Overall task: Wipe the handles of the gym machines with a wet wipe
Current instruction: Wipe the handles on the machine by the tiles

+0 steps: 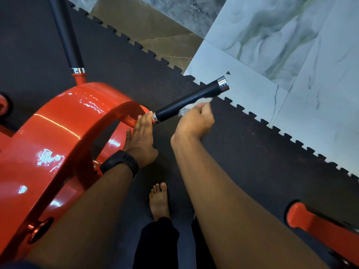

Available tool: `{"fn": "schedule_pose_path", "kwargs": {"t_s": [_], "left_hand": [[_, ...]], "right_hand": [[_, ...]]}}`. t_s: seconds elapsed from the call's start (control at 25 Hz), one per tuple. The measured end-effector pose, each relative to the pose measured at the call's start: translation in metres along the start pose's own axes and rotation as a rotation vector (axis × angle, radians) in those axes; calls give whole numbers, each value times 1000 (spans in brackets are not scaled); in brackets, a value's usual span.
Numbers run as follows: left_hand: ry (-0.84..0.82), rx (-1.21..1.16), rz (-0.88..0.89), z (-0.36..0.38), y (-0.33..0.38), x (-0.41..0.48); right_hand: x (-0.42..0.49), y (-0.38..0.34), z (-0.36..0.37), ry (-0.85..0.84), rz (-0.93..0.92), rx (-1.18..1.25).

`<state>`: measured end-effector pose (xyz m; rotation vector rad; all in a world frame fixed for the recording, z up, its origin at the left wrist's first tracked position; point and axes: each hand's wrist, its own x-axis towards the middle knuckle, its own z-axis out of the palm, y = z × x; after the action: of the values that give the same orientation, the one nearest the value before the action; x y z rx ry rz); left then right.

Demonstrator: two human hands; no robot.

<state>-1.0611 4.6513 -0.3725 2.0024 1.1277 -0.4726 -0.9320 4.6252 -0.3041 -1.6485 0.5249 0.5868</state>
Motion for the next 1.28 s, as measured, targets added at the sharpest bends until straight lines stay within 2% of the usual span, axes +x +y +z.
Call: {"fn": "schedule_pose_path", "kwargs": {"t_s": [0.2, 0.36, 0.44, 0.68, 0.76, 0.8, 0.84, 0.92, 0.96, 1.0, 1.08, 1.12, 1.24, 1.28], "left_hand": [[-4, -14, -14, 2, 0, 0], [2, -3, -15, 3, 3, 0], [1, 3, -15, 3, 4, -1], [-36, 66, -34, 2, 4, -1], [-33, 59, -33, 4, 0, 2], [-23, 42, -26, 5, -1, 3], [-19, 22, -20, 5, -1, 2], [-24, -3, -19, 3, 2, 0], [-31, -1, -23, 1, 4, -2], [-36, 7, -28, -1, 6, -3], [-40, 3, -34, -3, 6, -2], [-42, -4, -37, -2, 7, -2], [-47, 0, -48, -1, 9, -3], [-40, -2, -50, -1, 9, -3]], "right_hand": [[29, -2, -12, -106, 130, 157], [21, 12, -14, -258, 287, 133], [18, 16, -7, -244, 314, 143], [-4, 13, 3, -175, 452, -31], [-13, 10, -1, -152, 283, -178], [-17, 13, -5, -133, 103, -296], [-21, 17, -11, -114, -151, -415], [-17, 21, -30, -206, -788, -649], [-5, 22, -36, -339, -1053, -776], [7, 19, -37, -494, -1207, -977], [18, 10, -26, -690, -1293, -1588], [22, 9, -22, -733, -1379, -1791], [32, -3, -18, -747, -1623, -2049], [36, -12, -18, -698, -1592, -2091]]}}
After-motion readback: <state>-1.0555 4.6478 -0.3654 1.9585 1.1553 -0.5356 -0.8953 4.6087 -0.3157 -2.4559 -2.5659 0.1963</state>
